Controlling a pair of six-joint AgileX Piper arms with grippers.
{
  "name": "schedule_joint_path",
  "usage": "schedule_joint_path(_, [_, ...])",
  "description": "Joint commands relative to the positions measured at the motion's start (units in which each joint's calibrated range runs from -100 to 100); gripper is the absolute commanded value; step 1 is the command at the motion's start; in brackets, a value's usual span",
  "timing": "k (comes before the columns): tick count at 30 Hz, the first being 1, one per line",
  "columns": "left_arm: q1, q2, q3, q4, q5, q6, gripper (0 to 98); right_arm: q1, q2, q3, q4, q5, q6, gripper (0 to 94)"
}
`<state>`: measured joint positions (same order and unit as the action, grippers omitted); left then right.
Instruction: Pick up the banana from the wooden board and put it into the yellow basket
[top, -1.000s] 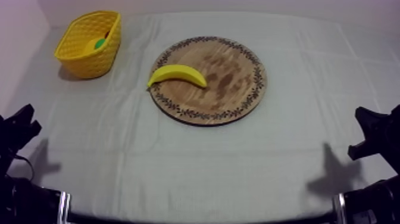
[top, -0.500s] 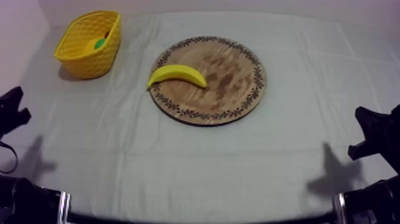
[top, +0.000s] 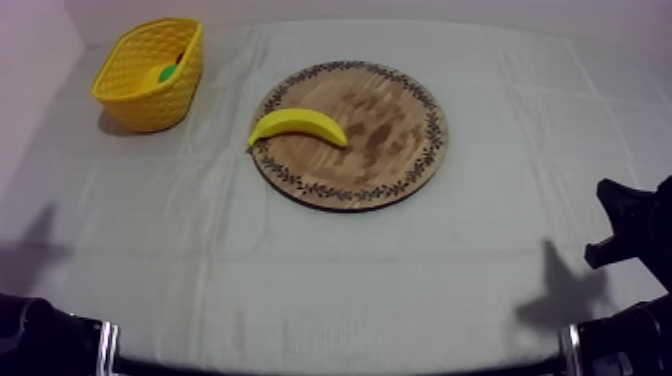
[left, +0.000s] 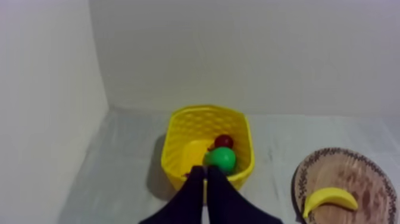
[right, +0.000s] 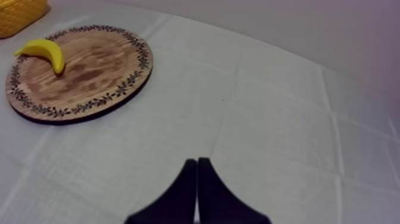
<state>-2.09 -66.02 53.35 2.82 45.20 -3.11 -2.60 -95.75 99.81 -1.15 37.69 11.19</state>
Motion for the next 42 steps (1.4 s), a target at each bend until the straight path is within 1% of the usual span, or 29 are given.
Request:
schedule_joint_path(1, [0.20,6.92,-12.55,0.03,2.64,-0.33,0.0,0.00,0.00,-0.03,0.00,-0.02,0.02,0.3])
schedule_joint_path(7, [2.13,17.74,-27.41,0.08,7.47,-1.86,0.0,0.00,0.00,-0.03,0.00,-0.02,0.02,0.3])
schedule_joint_path(15, [7.33,30.70,-43.70,-0.10,10.34,-3.96,0.0,0.00,0.00,-0.03,0.00,-0.02,0.02,0.3])
schedule_joint_path(17, [8.66,33.61,-47.74,-0.03,12.99,-5.02,0.0,0.00,0.00,-0.03,0.00,-0.02,0.02,0.3])
schedule_joint_path(24, [12.80,42.89,-61.45,-0.02,25.26,-8.90,0.0,0.00,0.00,-0.03,0.00,-0.02,0.02,0.3])
schedule_joint_path(27, [14.07,46.22,-65.86,-0.08,28.06,-9.99,0.0,0.00,0.00,-0.03,0.00,-0.02,0.02,0.3])
schedule_joint_path(32, [15.94,50.95,-71.97,-0.27,30.63,-12.23,0.0,0.00,0.00,-0.03,0.00,-0.02,0.02,0.3])
schedule_joint_path(36, [18.05,54.41,-75.50,-1.19,32.08,-13.43,0.0,0.00,0.00,-0.03,0.00,-0.02,0.02,0.3])
schedule_joint_path(42, [21.79,59.50,-77.91,-4.34,34.12,-13.35,0.0,0.00,0.00,-0.03,0.00,-0.02,0.02,0.3])
